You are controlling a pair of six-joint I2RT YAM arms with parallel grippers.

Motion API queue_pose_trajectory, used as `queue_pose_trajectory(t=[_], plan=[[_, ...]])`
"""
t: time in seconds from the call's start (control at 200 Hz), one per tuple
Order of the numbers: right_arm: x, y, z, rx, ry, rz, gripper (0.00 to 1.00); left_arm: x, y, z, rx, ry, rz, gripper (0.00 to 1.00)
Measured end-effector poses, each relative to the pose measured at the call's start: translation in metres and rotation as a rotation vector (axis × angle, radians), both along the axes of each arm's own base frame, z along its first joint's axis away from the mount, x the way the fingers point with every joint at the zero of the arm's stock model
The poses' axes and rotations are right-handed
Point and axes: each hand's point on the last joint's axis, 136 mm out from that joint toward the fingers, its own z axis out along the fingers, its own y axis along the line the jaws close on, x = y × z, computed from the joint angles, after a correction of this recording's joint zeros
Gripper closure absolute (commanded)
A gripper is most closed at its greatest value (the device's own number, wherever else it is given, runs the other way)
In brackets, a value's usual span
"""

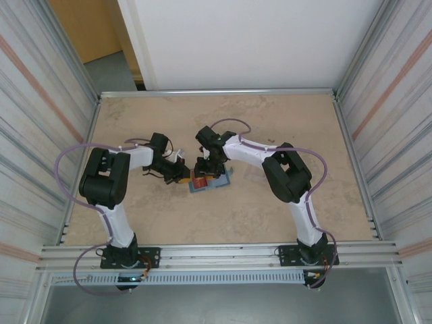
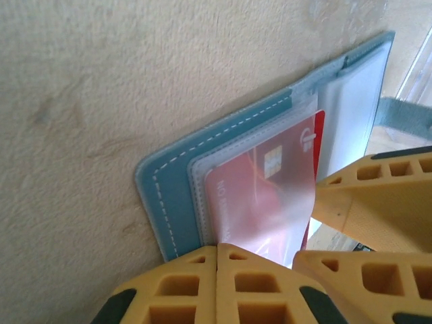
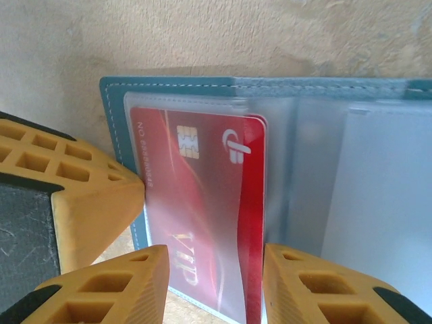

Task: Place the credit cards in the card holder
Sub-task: Insert the credit card into the card slot, then flip over the card slot on the card holder.

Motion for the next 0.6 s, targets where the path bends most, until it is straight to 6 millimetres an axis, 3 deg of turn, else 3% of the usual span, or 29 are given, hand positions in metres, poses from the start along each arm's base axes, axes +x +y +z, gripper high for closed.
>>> queue_pose_trajectory(t=[0.15,0.376,0.601], plan=[[0.001,-0.007,0.002,-0.011,-0.012,-0.001,0.59,0.001,-0.001,0.001,0.000,-0.006,-0.003,1.00],[0.003,-0.046,0.016,-0.057,-0.067,-0.036,0.59,0.002,-0.001,0.002,0.008,-0.028,-0.018,1.00],[-0.002,-0.064,0.002,-0.102,-0.049,-0.052,0.59,0.002,0.000,0.001,0.016,-0.038,-0.025,1.00]])
